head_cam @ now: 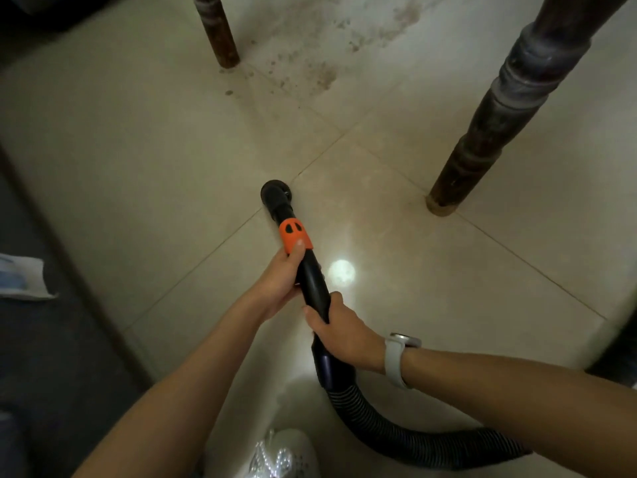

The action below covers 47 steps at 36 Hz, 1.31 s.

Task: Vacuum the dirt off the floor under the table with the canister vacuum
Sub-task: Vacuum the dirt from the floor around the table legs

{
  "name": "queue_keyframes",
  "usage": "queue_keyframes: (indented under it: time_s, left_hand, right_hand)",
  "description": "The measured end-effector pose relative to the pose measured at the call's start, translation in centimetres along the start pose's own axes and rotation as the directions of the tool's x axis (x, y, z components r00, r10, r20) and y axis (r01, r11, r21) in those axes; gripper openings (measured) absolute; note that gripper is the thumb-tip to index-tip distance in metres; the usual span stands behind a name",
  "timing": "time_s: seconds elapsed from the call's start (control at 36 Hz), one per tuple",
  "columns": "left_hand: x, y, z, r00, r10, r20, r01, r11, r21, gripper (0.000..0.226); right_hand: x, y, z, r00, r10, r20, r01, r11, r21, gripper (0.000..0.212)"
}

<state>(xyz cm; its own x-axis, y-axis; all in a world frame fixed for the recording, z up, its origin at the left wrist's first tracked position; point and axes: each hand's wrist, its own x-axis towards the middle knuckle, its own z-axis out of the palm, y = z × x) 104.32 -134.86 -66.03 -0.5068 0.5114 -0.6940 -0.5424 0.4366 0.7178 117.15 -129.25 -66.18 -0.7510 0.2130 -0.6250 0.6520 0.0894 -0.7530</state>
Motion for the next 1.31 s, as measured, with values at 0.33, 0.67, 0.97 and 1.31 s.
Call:
queue_keyframes:
  time_s: [0.33, 0.67, 0.97, 1.31]
  left_hand:
    - [-1.2, -1.7, 1.4, 0.980, -0.070, -0.187, 0.038, 0.985, -0.167, 0.027]
    - [-0.8, -0.6, 0.3, 0.950, -0.065, -0.305, -0.010, 0.971, -0.239, 0.026]
    - [1.0, 1.7, -3.0, 0.938, 0.016, -0.345, -0.078, 0.983, -0.167, 0.036]
    - [0.9, 1.1, 5.3, 0.998, 0.035, 0.052, -0.044, 0.984, 0.175, 0.029]
  right_hand:
    - [-4.1, 2.4, 0.3, 0.999, 0.020, 0.044, -0.019, 1.000, -0.020, 0.035]
    - [-1.9, -0.1, -1.9, 0.991, -0.036, 0.129, 0.053, 0.991, -0.127, 0.028]
    - [1.0, -3.7, -0.3, 0.998, -0.064, -0.004, 0.060, 0.944, -0.323, 0.037]
    - [-4.6, 2.5, -2.6, 0.968, 0.077, -0.241, -0.096, 0.993, -0.069, 0.037]
